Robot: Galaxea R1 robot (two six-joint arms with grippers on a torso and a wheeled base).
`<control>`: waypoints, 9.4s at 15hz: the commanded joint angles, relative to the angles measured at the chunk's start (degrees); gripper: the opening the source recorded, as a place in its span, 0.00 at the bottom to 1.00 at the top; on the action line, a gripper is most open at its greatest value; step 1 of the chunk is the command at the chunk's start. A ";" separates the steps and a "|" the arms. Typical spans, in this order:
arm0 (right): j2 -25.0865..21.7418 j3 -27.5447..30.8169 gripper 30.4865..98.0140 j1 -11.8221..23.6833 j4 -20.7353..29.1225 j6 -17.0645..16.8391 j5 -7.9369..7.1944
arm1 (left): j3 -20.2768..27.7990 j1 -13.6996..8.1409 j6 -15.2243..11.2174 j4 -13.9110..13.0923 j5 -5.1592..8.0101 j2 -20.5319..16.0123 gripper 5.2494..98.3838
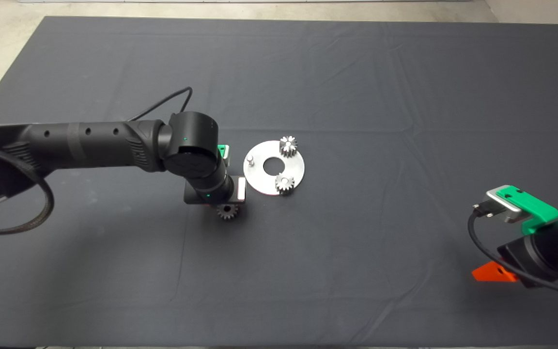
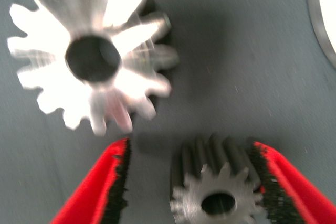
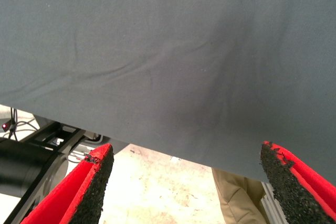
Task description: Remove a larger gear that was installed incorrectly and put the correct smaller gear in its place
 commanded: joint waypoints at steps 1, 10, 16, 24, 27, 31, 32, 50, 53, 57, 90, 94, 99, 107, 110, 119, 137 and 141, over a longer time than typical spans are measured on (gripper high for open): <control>-0.02 -0.31 0.64 0.68 1.25 -0.19 -3.88 | 3.80 -0.64 -2.09 -1.97 3.66 -0.27 0.55; 0.15 -0.41 0.64 0.84 1.25 -0.19 -3.97 | 6.02 -0.49 -4.83 -3.57 3.66 0.37 0.57; 0.15 -0.31 0.64 0.94 1.34 -0.19 -3.97 | 1.27 -0.48 -1.22 -2.15 3.57 0.46 0.57; 0.24 -0.40 0.64 0.86 1.30 -0.19 -3.85 | 0.75 -0.48 -0.09 -0.76 3.75 0.33 0.54; 0.15 -0.36 0.64 0.86 1.34 -0.19 -3.88 | 0.75 -0.48 -0.09 -0.84 3.57 0.24 0.53; 0.15 -0.40 0.64 0.86 1.34 -0.19 -3.80 | 1.01 -0.48 -0.17 -1.02 3.66 -0.16 0.43; 0.15 -0.40 0.64 0.86 1.34 -0.19 -3.80 | 1.10 -0.48 -0.17 -1.02 3.66 0.01 0.43; 0.33 -0.57 0.64 0.77 1.25 -0.19 -3.81 | 2.49 -0.92 -0.17 -1.46 3.75 0.02 0.27; 0.26 -0.57 0.64 0.77 1.25 -0.19 -3.80 | 4.72 -2.04 -1.95 -5.42 3.75 0.54 0.24; 0.24 -0.33 0.64 0.68 1.25 -0.19 -3.82 | 6.20 -7.76 -2.28 -9.11 3.84 3.18 0.22; 0.59 -1.28 0.64 1.12 1.98 3.58 -4.06 | -18.24 -13.98 17.05 -4.15 3.57 15.48 0.18; 0.59 -1.72 0.64 1.03 1.87 3.58 -4.06 | -19.91 -13.02 18.72 -3.04 3.75 15.92 0.18; 1.83 -1.89 0.64 0.94 1.78 3.50 -4.06 | -21.72 -12.35 20.45 -3.13 3.75 15.71 0.18; 2.61 -1.89 0.64 0.87 1.78 3.58 -4.15 | -24.30 -11.47 24.17 -3.13 3.75 14.61 0.18; 2.61 -1.89 0.64 0.86 1.78 3.58 -4.15 | -23.84 -11.47 24.08 -3.22 3.73 14.61 0.18; 2.61 -1.89 0.64 0.77 1.78 3.58 -4.06 | -21.94 -11.47 22.50 -4.00 3.75 15.30 0.18; 2.61 -1.54 0.64 1.03 1.78 3.58 -4.15 | -17.97 -10.86 19.95 -5.24 3.84 11.18 0.18; 3.14 -1.89 0.64 1.03 1.78 3.58 -4.15 | -17.89 -10.59 19.61 -5.26 3.73 11.99 0.18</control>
